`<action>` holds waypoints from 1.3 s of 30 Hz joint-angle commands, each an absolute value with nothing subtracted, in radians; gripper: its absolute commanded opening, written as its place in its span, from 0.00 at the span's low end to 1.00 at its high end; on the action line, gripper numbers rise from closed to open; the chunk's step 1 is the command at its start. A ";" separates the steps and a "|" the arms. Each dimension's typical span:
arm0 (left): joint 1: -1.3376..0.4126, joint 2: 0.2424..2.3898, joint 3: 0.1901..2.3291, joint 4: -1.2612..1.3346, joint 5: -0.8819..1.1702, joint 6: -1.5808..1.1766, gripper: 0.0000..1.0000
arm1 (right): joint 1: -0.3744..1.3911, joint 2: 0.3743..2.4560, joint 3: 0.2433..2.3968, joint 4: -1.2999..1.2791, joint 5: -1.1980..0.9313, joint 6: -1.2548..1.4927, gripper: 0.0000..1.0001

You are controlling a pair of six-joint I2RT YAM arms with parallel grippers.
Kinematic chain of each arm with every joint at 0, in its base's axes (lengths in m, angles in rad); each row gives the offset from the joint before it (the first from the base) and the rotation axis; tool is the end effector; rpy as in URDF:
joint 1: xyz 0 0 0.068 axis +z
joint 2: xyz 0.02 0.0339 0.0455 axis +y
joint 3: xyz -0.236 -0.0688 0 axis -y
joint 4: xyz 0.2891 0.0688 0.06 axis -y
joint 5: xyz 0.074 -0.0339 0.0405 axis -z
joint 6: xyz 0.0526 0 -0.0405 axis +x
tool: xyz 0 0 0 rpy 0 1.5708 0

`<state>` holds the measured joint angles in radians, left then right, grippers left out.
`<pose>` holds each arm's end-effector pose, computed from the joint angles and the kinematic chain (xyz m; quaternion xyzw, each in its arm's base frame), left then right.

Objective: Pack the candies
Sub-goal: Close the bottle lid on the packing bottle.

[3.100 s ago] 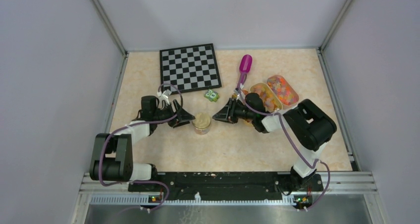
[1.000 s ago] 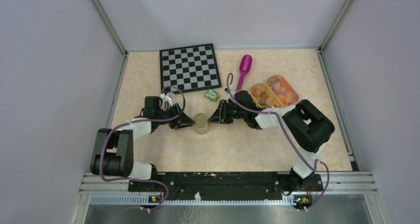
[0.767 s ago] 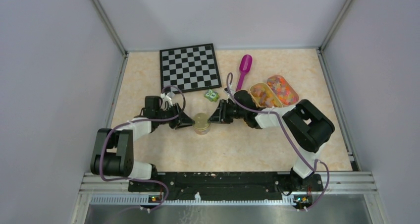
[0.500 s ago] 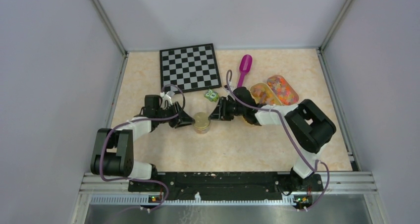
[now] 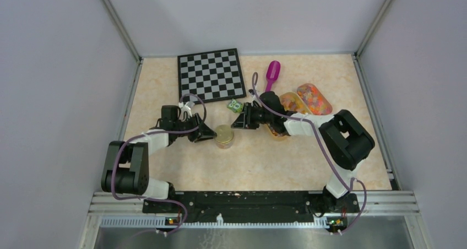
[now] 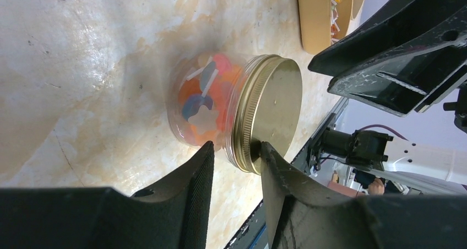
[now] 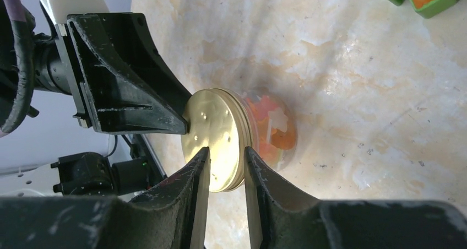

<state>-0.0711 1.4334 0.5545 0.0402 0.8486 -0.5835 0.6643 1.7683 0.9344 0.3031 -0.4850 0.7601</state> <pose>0.2875 -0.0600 0.0820 -0.0731 0.8605 -0.4689 0.1853 0.3069 0.2714 0.1101 -0.0788 0.8472 0.4729 0.2289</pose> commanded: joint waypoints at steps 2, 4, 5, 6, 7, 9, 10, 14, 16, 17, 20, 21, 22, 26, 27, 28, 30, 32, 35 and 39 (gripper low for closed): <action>-0.074 1.441 0.581 0.045 0.832 -0.573 0.39 | 0.673 1.792 0.986 0.313 -0.506 0.725 0.28; -0.075 1.441 0.580 0.034 0.814 -0.574 0.38 | 0.681 1.802 0.987 0.301 -0.504 0.713 0.26; -0.075 1.444 0.582 0.031 0.809 -0.573 0.37 | 0.686 1.809 0.986 0.291 -0.500 0.707 0.26; -0.076 1.444 0.583 0.028 0.807 -0.572 0.37 | 0.689 1.815 0.986 0.283 -0.494 0.699 0.26; -0.075 1.446 0.584 0.025 0.805 -0.571 0.37 | 0.692 1.821 0.982 0.277 -0.486 0.693 0.25; -0.076 1.449 0.584 0.023 0.801 -0.569 0.37 | 0.696 1.825 0.971 0.279 -0.473 0.688 0.25; -0.077 1.450 0.584 0.022 0.799 -0.569 0.36 | 0.698 1.828 0.965 0.282 -0.469 0.685 0.24; -0.083 1.455 0.581 0.012 0.781 -0.566 0.36 | 0.704 1.836 0.943 0.288 -0.459 0.675 0.21; -0.087 1.461 0.587 -0.021 0.752 -0.555 0.35 | 0.703 1.836 0.914 0.298 -0.443 0.676 0.19; -0.089 1.466 0.593 -0.043 0.733 -0.545 0.34 | 0.704 1.836 0.900 0.301 -0.435 0.676 0.19; -0.099 1.466 0.598 -0.079 0.672 -0.525 0.32 | 0.703 1.841 0.853 0.330 -0.423 0.683 0.18; -0.104 1.464 0.593 -0.074 0.663 -0.527 0.31 | 0.703 1.843 0.837 0.344 -0.418 0.687 0.18; -0.109 1.464 0.587 -0.071 0.654 -0.528 0.31 | 0.703 1.845 0.820 0.353 -0.411 0.690 0.18; -0.114 1.473 0.584 -0.093 0.609 -0.520 0.29 | 0.703 1.852 0.750 0.396 -0.377 0.700 0.17; -0.117 1.475 0.577 -0.093 0.602 -0.520 0.28 | 0.703 1.848 0.728 0.407 -0.370 0.702 0.17; -0.120 1.478 0.575 -0.095 0.596 -0.520 0.28 | 0.704 1.848 0.719 0.411 -0.361 0.701 0.16; -0.124 1.486 0.573 -0.097 0.581 -0.520 0.28 | 0.704 1.840 0.692 0.422 -0.349 0.698 0.16; -0.123 1.498 0.606 -0.111 0.580 -0.514 0.28 | 0.703 1.828 0.660 0.469 -0.357 0.711 0.15; -0.122 1.513 0.675 -0.128 0.602 -0.502 0.29 | 0.708 1.800 0.634 0.585 -0.404 0.752 0.15; -0.123 1.532 0.707 -0.064 0.701 -0.581 0.30 | 0.709 1.776 0.675 0.574 -0.431 0.771 0.19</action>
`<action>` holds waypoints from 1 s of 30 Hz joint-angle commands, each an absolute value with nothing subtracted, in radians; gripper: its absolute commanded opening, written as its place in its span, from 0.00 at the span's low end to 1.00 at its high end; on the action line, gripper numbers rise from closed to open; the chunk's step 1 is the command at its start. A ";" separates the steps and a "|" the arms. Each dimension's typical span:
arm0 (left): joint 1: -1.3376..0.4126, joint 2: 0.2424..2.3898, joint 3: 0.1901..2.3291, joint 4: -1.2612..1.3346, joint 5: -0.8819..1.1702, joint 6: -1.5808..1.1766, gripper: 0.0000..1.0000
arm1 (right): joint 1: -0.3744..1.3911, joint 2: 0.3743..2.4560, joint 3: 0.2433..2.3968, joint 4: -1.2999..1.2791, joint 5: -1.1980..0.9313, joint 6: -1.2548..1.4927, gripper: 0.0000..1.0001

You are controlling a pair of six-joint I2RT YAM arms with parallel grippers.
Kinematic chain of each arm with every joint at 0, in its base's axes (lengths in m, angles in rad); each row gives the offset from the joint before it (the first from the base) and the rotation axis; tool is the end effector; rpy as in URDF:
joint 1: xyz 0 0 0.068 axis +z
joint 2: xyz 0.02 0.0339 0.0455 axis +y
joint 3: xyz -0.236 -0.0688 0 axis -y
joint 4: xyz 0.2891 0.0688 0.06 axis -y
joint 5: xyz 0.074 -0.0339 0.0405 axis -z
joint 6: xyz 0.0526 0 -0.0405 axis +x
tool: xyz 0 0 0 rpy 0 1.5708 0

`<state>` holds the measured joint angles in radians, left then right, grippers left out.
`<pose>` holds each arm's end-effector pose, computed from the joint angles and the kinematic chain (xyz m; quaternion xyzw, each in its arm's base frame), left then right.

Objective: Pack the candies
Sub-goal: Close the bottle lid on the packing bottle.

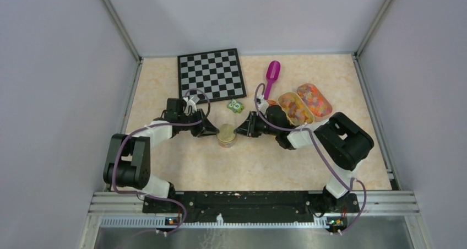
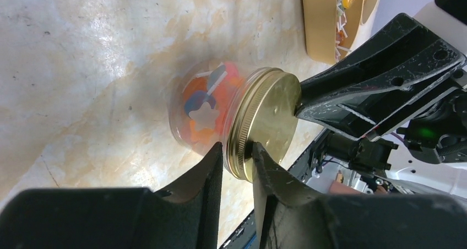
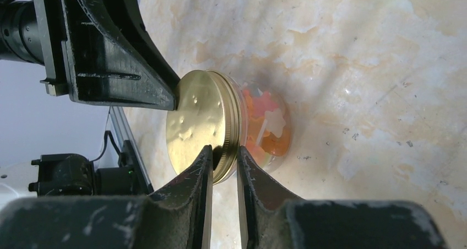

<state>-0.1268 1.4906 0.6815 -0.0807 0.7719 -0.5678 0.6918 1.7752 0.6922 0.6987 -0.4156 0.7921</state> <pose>0.3072 -0.0761 0.0942 -0.0683 0.8796 -0.4389 0.1701 0.2711 0.2521 0.0715 -0.0745 0.8161 0.4957 0.2877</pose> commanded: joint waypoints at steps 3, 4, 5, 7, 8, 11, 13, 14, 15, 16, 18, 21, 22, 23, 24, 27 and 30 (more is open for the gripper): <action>-0.123 1.533 0.735 -0.057 0.741 -0.587 0.39 | 0.707 1.748 0.713 0.552 -0.433 0.784 0.22; -0.123 1.531 0.752 -0.076 0.744 -0.573 0.43 | 0.706 1.738 0.731 0.539 -0.435 0.783 0.24; -0.123 1.530 0.785 -0.100 0.742 -0.557 0.47 | 0.704 1.723 0.749 0.519 -0.435 0.781 0.25; -0.123 1.526 0.824 -0.144 0.738 -0.525 0.54 | 0.698 1.698 0.791 0.483 -0.430 0.771 0.27; -0.123 1.521 0.838 -0.161 0.735 -0.510 0.56 | 0.693 1.688 0.807 0.464 -0.426 0.766 0.28; -0.123 1.496 0.835 -0.189 0.709 -0.487 0.60 | 0.676 1.677 0.860 0.403 -0.416 0.742 0.32; -0.123 1.480 0.812 -0.192 0.712 -0.480 0.62 | 0.669 1.681 0.894 0.361 -0.410 0.716 0.33; -0.123 1.473 0.797 -0.193 0.718 -0.479 0.63 | 0.666 1.687 0.911 0.342 -0.410 0.702 0.33; -0.123 1.466 0.781 -0.188 0.726 -0.481 0.63 | 0.664 1.693 0.925 0.314 -0.410 0.688 0.33; -0.124 1.459 0.763 -0.182 0.732 -0.483 0.63 | 0.661 1.702 0.940 0.294 -0.412 0.673 0.34; -0.127 1.443 0.726 -0.153 0.751 -0.498 0.64 | 0.659 1.718 0.963 0.259 -0.413 0.645 0.34; -0.138 1.425 0.680 -0.109 0.768 -0.523 0.64 | 0.656 1.739 0.990 0.234 -0.418 0.621 0.36; -0.144 1.425 0.667 -0.089 0.768 -0.530 0.65 | 0.656 1.749 0.994 0.236 -0.428 0.620 0.36; -0.150 1.428 0.652 -0.069 0.770 -0.542 0.65 | 0.657 1.759 0.999 0.240 -0.440 0.620 0.36; -0.156 1.438 0.640 -0.048 0.774 -0.557 0.64 | 0.658 1.769 1.005 0.241 -0.456 0.620 0.36; -0.165 1.479 0.601 0.031 0.804 -0.600 0.62 | 0.667 1.795 0.998 0.239 -0.468 0.614 0.35; -0.170 1.524 0.595 0.023 0.762 -0.585 0.59 | 0.676 1.809 0.945 0.272 -0.447 0.622 0.30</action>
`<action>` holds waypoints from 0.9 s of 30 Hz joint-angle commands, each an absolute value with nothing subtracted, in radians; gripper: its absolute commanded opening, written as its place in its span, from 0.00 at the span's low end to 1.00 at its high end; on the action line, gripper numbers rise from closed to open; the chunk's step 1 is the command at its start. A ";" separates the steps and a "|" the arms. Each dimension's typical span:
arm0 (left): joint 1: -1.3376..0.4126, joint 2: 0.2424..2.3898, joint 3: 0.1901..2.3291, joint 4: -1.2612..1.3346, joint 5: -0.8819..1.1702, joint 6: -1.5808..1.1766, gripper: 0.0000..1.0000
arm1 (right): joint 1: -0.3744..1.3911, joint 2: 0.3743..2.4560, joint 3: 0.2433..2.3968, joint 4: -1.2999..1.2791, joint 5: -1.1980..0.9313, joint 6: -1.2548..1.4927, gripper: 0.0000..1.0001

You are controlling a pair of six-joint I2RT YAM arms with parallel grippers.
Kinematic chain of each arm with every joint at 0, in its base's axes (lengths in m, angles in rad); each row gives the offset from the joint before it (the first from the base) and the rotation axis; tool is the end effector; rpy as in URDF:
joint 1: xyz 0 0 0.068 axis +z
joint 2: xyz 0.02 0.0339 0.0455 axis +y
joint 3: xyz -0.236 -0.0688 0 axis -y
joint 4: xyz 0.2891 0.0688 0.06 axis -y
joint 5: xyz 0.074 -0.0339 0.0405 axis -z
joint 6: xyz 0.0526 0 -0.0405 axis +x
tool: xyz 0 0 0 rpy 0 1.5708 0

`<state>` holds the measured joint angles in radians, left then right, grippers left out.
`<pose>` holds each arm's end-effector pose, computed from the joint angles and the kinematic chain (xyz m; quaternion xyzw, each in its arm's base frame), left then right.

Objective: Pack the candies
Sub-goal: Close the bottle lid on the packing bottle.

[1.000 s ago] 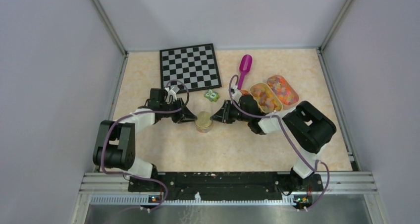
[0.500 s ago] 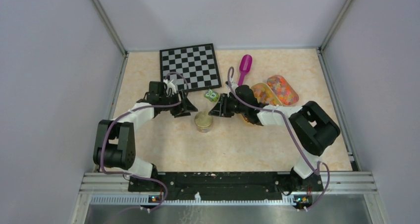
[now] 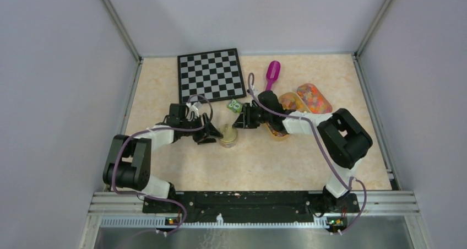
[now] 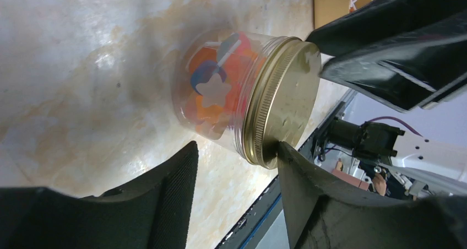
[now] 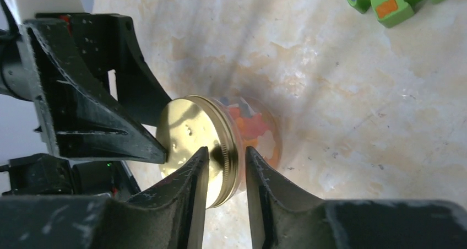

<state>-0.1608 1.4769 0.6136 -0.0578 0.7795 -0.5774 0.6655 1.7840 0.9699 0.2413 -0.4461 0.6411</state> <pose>0.2890 -0.0843 0.0790 -0.0626 0.8828 -0.4423 0.1454 0.3117 0.2735 0.1093 -0.1163 0.8550 0.4379 0.2525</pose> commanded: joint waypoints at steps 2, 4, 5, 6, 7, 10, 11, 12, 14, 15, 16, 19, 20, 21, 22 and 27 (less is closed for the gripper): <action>-0.170 1.539 0.583 0.009 0.728 -0.576 0.52 | 0.678 1.813 0.870 0.332 -0.422 0.646 0.21; -0.170 1.537 0.561 0.009 0.700 -0.577 0.49 | 0.678 1.817 0.811 0.389 -0.406 0.664 0.17; -0.170 1.532 0.548 0.015 0.686 -0.581 0.48 | 0.681 1.821 0.788 0.403 -0.394 0.668 0.16; -0.170 1.527 0.535 0.020 0.674 -0.585 0.47 | 0.685 1.824 0.769 0.414 -0.384 0.670 0.16; -0.170 1.525 0.525 0.022 0.660 -0.588 0.46 | 0.688 1.828 0.747 0.426 -0.373 0.674 0.16; -0.170 1.546 0.496 0.040 0.627 -0.603 0.37 | 0.689 1.826 0.682 0.463 -0.350 0.687 0.16; -0.170 1.557 0.488 0.043 0.613 -0.608 0.35 | 0.689 1.826 0.664 0.481 -0.347 0.693 0.16; -0.169 1.569 0.479 0.053 0.613 -0.613 0.33 | 0.689 1.828 0.646 0.492 -0.345 0.697 0.16; -0.165 1.588 0.466 0.051 0.598 -0.618 0.31 | 0.688 1.829 0.624 0.500 -0.335 0.697 0.16; -0.162 1.583 0.467 0.044 0.587 -0.617 0.30 | 0.689 1.827 0.614 0.500 -0.330 0.696 0.16; -0.157 1.572 0.471 0.043 0.581 -0.616 0.28 | 0.689 1.822 0.605 0.508 -0.327 0.698 0.16; -0.155 1.536 0.503 0.036 0.566 -0.609 0.29 | 0.689 1.801 0.567 0.557 -0.327 0.704 0.16; -0.155 1.529 0.509 0.041 0.579 -0.616 0.31 | 0.689 1.797 0.560 0.576 -0.336 0.702 0.16; -0.155 1.524 0.513 0.056 0.603 -0.622 0.33 | 0.688 1.796 0.557 0.597 -0.349 0.700 0.16; -0.155 1.521 0.520 0.062 0.616 -0.623 0.35 | 0.690 1.798 0.557 0.615 -0.360 0.700 0.16; -0.155 1.511 0.550 0.092 0.666 -0.640 0.40 | 0.692 1.795 0.558 0.678 -0.383 0.731 0.18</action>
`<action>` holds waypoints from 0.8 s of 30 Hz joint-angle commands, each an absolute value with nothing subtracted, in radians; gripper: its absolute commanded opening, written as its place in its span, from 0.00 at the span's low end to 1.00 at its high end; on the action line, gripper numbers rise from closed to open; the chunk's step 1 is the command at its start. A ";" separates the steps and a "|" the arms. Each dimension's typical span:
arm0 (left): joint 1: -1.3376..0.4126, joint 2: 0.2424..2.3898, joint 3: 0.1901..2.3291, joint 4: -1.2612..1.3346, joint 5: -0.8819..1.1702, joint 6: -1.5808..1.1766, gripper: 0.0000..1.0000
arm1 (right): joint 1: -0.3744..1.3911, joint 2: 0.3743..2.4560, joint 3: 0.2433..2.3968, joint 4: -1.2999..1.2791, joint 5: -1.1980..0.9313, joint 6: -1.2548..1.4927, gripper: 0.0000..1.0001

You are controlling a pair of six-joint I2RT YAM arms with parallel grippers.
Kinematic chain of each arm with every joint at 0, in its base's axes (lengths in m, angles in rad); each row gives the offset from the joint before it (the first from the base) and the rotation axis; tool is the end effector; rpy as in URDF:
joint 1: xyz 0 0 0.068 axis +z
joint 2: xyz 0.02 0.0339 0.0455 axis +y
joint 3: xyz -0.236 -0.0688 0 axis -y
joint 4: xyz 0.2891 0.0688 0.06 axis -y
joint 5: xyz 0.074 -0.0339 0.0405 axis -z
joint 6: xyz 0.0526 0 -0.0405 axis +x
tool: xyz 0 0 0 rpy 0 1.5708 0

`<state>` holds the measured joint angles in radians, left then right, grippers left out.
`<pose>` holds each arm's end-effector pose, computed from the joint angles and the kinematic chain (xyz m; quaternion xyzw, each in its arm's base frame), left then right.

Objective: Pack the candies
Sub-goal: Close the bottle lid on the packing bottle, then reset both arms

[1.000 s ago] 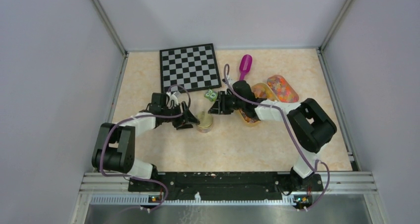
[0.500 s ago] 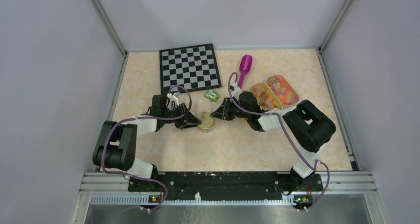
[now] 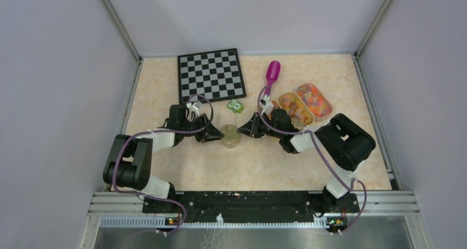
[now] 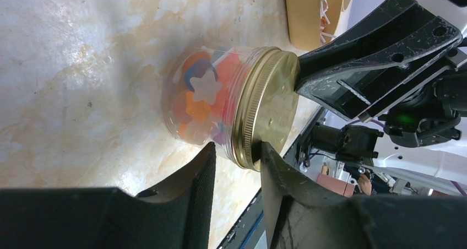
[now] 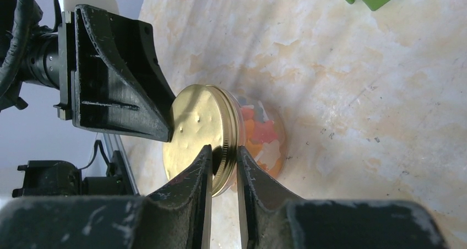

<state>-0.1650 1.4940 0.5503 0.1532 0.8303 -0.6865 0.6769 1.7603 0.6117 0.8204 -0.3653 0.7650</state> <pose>0.2867 -0.0871 0.0721 -0.0700 0.8572 -0.4835 0.1629 0.2643 0.2365 0.0665 -0.0704 0.8035 0.4888 0.3325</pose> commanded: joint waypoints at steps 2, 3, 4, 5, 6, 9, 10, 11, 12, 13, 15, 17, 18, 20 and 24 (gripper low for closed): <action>-0.155 1.500 0.561 0.103 0.685 -0.648 0.42 | 0.692 1.774 0.568 0.679 -0.392 0.745 0.19; -0.155 1.496 0.569 0.107 0.693 -0.649 0.45 | 0.692 1.762 0.576 0.679 -0.397 0.749 0.20; -0.155 1.489 0.581 0.107 0.700 -0.648 0.48 | 0.692 1.745 0.584 0.677 -0.397 0.764 0.22; -0.155 1.487 0.597 0.105 0.711 -0.637 0.51 | 0.690 1.726 0.590 0.677 -0.395 0.778 0.23; -0.155 1.492 0.619 0.092 0.724 -0.623 0.53 | 0.689 1.706 0.597 0.679 -0.394 0.791 0.25; -0.155 1.479 0.693 0.018 0.702 -0.576 0.54 | 0.686 1.648 0.638 0.638 -0.390 0.799 0.34; -0.155 1.466 0.705 0.007 0.686 -0.568 0.55 | 0.685 1.631 0.654 0.615 -0.386 0.799 0.43; -0.155 1.452 0.717 -0.019 0.673 -0.562 0.55 | 0.682 1.616 0.670 0.595 -0.386 0.798 0.49; -0.155 1.440 0.729 -0.040 0.663 -0.555 0.56 | 0.679 1.598 0.683 0.574 -0.385 0.797 0.53; -0.155 1.429 0.742 -0.057 0.656 -0.547 0.56 | 0.676 1.579 0.699 0.544 -0.379 0.793 0.56; -0.155 1.415 0.781 -0.105 0.643 -0.525 0.58 | 0.672 1.535 0.719 0.488 -0.365 0.777 0.76; -0.155 1.403 0.827 -0.150 0.635 -0.504 0.60 | 0.669 1.486 0.742 0.411 -0.349 0.746 0.83; -0.155 1.393 0.852 -0.170 0.634 -0.493 0.61 | 0.666 1.460 0.754 0.366 -0.338 0.729 0.83; -0.155 1.369 0.903 -0.189 0.634 -0.477 0.61 | 0.664 1.391 0.781 0.273 -0.306 0.685 0.84; -0.155 1.299 1.009 -0.194 0.631 -0.447 0.63 | 0.663 1.274 0.893 0.000 -0.166 0.558 0.84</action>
